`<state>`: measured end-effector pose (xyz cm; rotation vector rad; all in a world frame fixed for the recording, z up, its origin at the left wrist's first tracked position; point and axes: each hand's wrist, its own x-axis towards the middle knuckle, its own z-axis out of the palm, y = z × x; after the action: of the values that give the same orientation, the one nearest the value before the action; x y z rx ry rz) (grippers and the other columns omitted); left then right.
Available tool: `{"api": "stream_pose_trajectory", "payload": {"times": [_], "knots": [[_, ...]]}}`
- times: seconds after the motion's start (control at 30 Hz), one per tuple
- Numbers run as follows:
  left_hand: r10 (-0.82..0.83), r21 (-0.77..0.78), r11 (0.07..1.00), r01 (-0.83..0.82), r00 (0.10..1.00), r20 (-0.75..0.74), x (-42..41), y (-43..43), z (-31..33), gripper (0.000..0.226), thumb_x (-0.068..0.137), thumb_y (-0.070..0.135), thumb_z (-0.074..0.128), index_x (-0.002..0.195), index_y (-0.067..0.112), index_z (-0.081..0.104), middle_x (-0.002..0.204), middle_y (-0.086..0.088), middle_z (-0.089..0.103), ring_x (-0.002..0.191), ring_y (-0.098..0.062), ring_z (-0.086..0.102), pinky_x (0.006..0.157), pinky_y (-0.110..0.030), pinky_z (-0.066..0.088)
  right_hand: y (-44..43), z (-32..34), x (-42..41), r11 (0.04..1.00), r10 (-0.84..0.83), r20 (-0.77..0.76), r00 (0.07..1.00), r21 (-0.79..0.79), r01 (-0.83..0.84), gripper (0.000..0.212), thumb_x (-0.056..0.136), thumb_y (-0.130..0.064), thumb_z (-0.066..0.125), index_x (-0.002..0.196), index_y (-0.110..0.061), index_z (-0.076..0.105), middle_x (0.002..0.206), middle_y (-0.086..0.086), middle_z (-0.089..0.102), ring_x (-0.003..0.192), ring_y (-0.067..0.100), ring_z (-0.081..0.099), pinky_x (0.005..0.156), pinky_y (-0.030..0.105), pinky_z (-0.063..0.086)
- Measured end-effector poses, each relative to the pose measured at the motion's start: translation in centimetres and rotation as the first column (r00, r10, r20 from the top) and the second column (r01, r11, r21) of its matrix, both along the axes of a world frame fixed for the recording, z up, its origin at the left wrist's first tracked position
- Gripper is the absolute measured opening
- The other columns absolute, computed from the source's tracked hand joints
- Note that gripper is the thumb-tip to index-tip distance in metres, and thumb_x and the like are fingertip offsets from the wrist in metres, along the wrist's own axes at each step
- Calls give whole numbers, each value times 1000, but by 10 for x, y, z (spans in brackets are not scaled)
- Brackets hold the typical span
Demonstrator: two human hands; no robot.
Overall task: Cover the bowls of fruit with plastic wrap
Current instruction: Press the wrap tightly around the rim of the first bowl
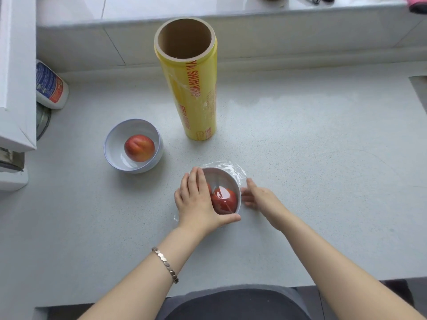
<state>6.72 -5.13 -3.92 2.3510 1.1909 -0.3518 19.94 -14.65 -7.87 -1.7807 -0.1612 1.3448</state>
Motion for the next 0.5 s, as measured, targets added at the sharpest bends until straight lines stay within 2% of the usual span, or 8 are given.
{"api": "stream_pose_trajectory", "payload": {"times": [0.07, 0.17, 0.27, 0.37, 0.5], "knots": [[12, -50, 999, -12, 1000, 1, -2, 2, 2, 143, 48, 73, 71, 145, 13, -14, 155, -2, -13, 143, -23, -11, 115, -40, 3, -8, -2, -6, 996, 75, -25, 997, 46, -74, 34, 95, -35, 41, 101, -14, 67, 102, 2, 69, 97, 13, 62, 92, 29, 45], [-74, -62, 995, 73, 997, -25, -9, 9, 6, 144, 48, 69, 75, 145, 15, -16, 154, -3, -19, 142, -23, -16, 116, -43, -2, -5, 0, -8, 996, 45, 2, 999, 74, -45, 21, 95, -31, 46, 94, -21, 64, 92, -1, 66, 86, 10, 59, 82, 25, 44], [-300, -31, 954, 299, 953, -35, -13, 17, 6, 143, 48, 68, 75, 144, 22, -19, 152, -2, -28, 140, -23, -27, 114, -49, -9, 1, 4, -10, 995, -46, 46, 998, 90, 42, 14, 93, -24, 50, 82, -21, 57, 90, 5, 60, 75, 14, 53, 70, 23, 43], [-476, 8, 878, 479, 875, -87, -7, 25, 3, 142, 48, 71, 73, 143, 27, -22, 153, -2, -29, 139, -27, -29, 113, -53, -12, 2, 3, -15, 988, -109, 114, 987, 122, 95, 16, 94, -20, 48, 79, -21, 53, 83, 3, 58, 75, 19, 51, 73, 31, 43], [-470, 33, 879, 475, 877, -99, 0, 24, 0, 139, 49, 74, 70, 144, 27, -20, 154, -3, -17, 141, -30, -17, 114, -54, -8, 4, 10, -24, 949, -273, 198, 941, 214, 231, 19, 98, -18, 38, 81, -21, 46, 63, -3, 44, 58, 4, 44, 66, 16, 39]]}}
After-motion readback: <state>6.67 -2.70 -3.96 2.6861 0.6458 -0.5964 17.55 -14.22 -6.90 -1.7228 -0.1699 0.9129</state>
